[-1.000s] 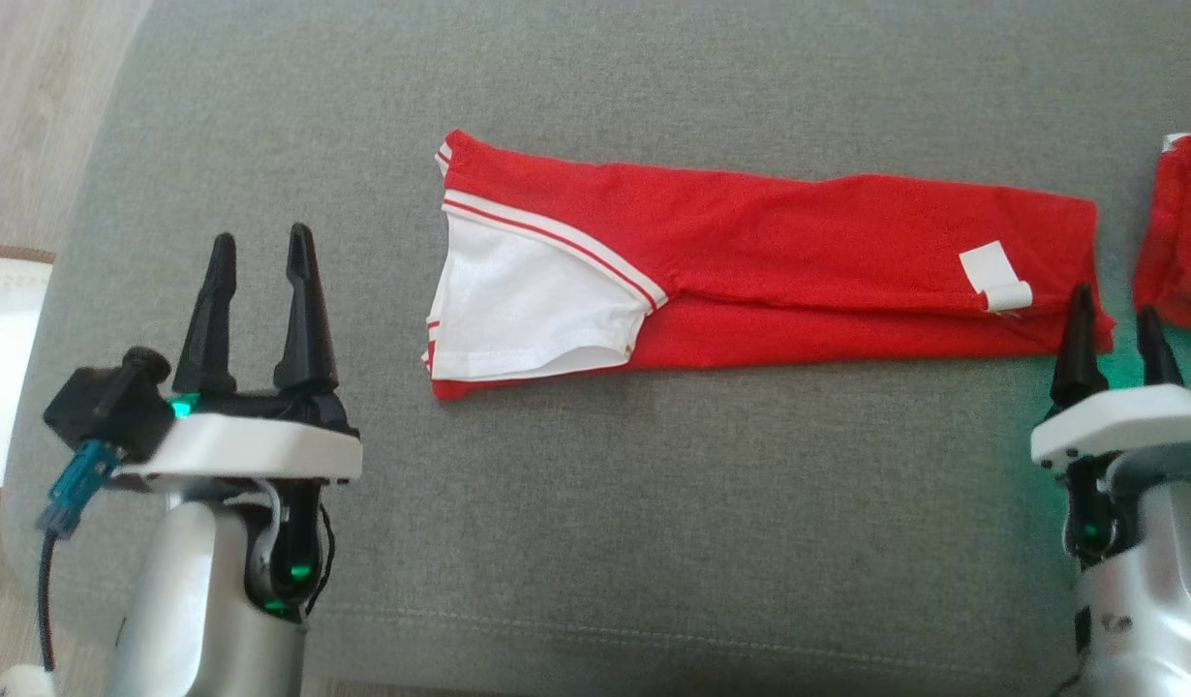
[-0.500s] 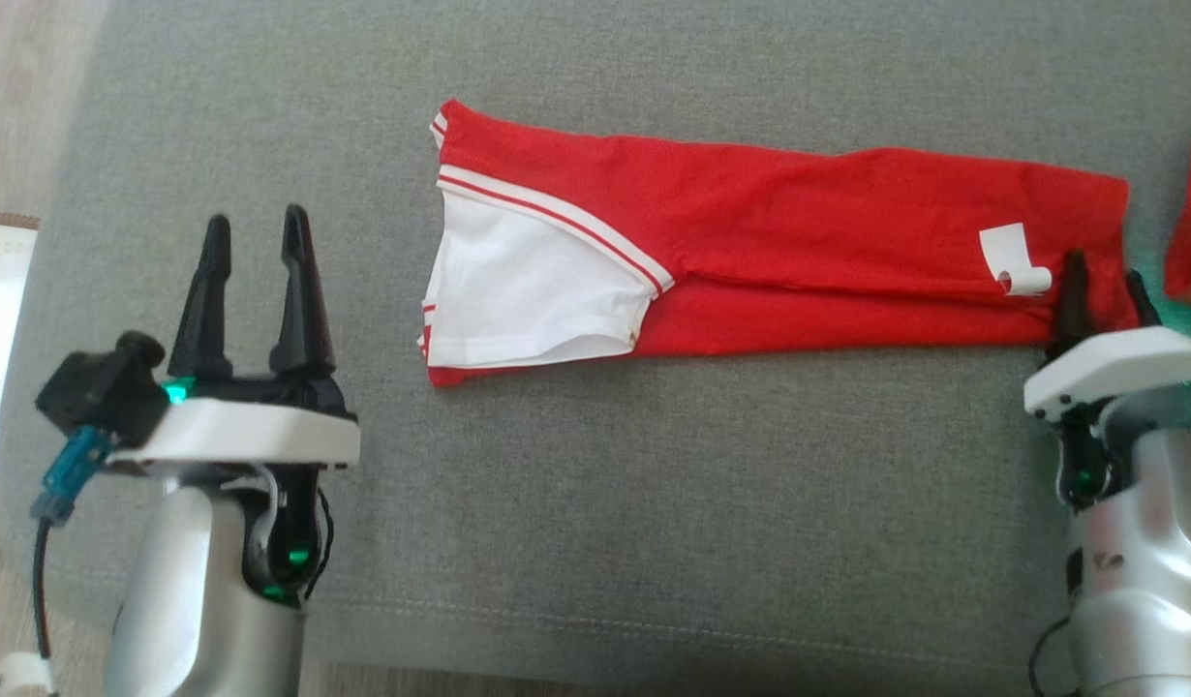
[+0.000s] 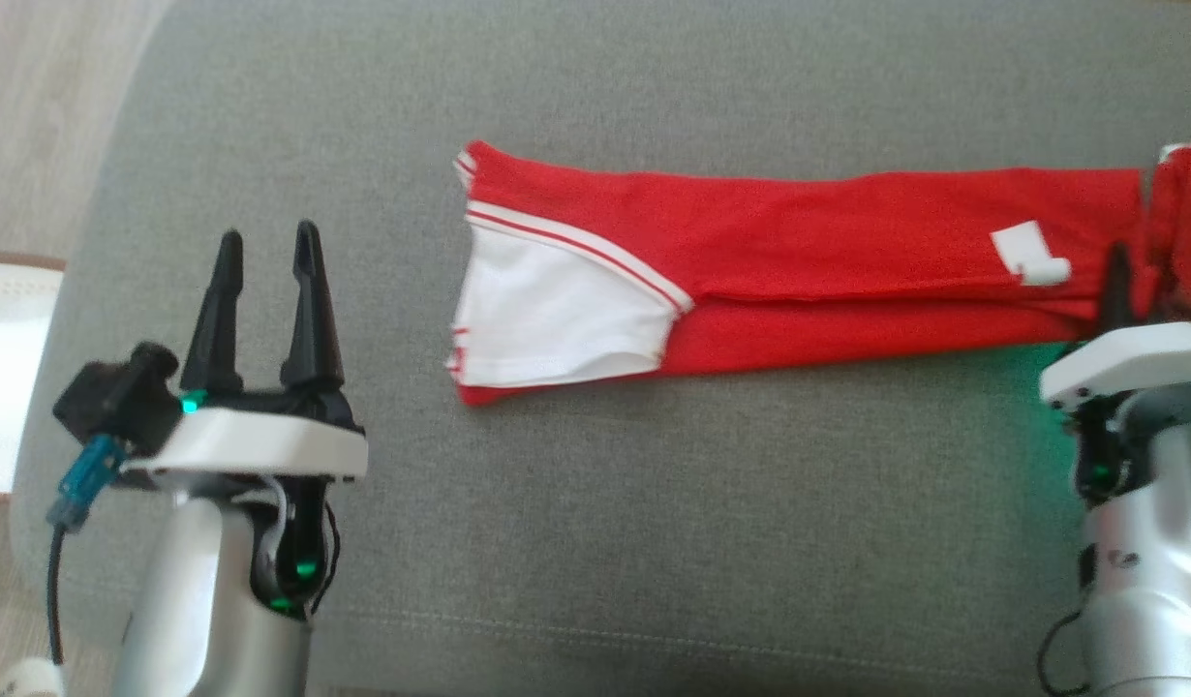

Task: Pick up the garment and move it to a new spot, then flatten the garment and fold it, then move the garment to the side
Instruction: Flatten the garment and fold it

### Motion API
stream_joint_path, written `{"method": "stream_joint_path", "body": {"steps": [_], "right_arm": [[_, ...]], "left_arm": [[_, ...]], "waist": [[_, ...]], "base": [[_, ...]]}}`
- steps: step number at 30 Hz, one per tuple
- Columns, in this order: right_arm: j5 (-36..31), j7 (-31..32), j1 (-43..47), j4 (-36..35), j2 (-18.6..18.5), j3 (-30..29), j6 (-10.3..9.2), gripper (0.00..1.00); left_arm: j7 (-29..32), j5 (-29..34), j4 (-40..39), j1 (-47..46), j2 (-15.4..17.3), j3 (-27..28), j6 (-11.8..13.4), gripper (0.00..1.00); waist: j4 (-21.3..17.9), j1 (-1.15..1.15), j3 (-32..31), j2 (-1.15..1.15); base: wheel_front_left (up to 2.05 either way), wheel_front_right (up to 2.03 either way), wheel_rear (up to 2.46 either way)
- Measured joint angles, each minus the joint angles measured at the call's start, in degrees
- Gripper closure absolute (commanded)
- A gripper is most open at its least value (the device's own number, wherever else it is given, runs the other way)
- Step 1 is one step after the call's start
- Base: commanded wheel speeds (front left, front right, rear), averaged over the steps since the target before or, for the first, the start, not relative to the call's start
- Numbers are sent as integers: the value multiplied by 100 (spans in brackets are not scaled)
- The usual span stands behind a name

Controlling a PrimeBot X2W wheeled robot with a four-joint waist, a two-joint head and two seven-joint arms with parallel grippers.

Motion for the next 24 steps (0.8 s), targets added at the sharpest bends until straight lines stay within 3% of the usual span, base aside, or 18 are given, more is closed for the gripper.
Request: {"method": "stream_joint_path", "body": {"steps": [12,19,24], "right_arm": [[-447,157,96,-749,-181,-788,0,100],[-220,520,153,-1392,75,-4,0,100],[556,730,353,-1660,87,853,0,100]], "left_arm": [[0,-178,-27,405,2,-74,109,0],[0,-246,-41,564,4,-172,205,0],[0,-256,-56,578,4,-211,204,0]], "waist": [[109,0,-545,0],[268,0,-712,0],[407,0,-737,0]], "base": [[0,0,0],[0,0,0],[0,0,0]]}}
